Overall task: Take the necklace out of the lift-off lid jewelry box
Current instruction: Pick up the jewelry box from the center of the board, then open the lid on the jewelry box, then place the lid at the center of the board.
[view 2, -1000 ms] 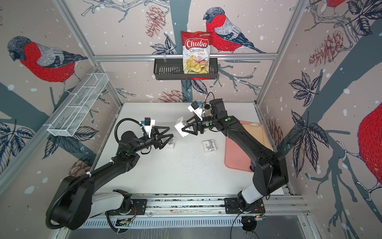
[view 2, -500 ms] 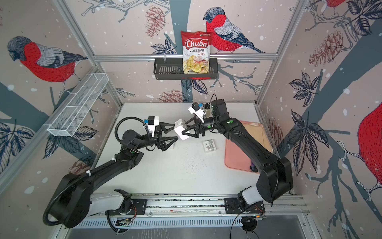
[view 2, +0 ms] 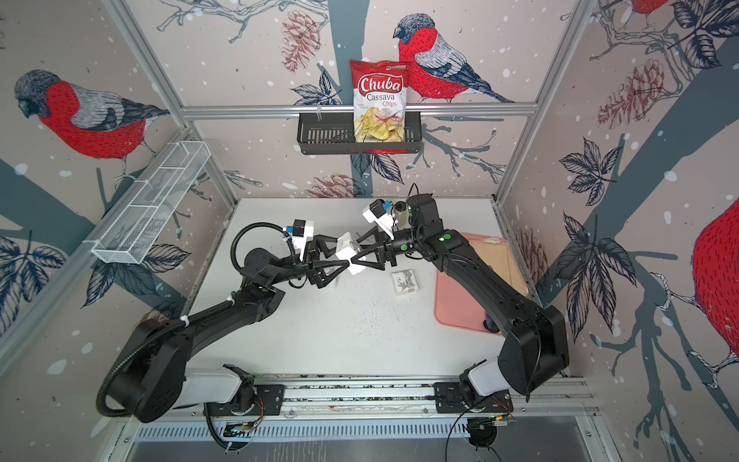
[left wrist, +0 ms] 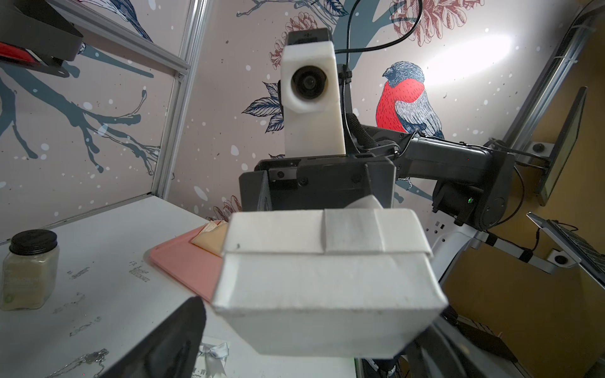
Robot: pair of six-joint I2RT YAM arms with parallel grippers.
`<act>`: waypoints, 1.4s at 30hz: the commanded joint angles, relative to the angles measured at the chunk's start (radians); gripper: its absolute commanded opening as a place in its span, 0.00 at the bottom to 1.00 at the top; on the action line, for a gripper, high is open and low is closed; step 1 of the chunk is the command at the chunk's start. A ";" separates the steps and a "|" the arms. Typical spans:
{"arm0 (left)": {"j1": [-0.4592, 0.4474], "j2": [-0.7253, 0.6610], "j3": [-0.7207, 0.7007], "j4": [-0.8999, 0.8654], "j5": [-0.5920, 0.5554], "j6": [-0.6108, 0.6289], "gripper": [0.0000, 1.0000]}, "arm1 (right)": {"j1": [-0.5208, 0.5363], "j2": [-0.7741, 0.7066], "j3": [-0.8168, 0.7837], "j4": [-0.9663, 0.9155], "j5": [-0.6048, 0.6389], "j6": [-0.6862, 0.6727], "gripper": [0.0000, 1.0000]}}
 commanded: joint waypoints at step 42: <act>-0.004 -0.141 -0.032 -0.124 -0.020 0.115 0.75 | -0.061 -0.056 -0.182 -0.007 0.418 0.079 0.73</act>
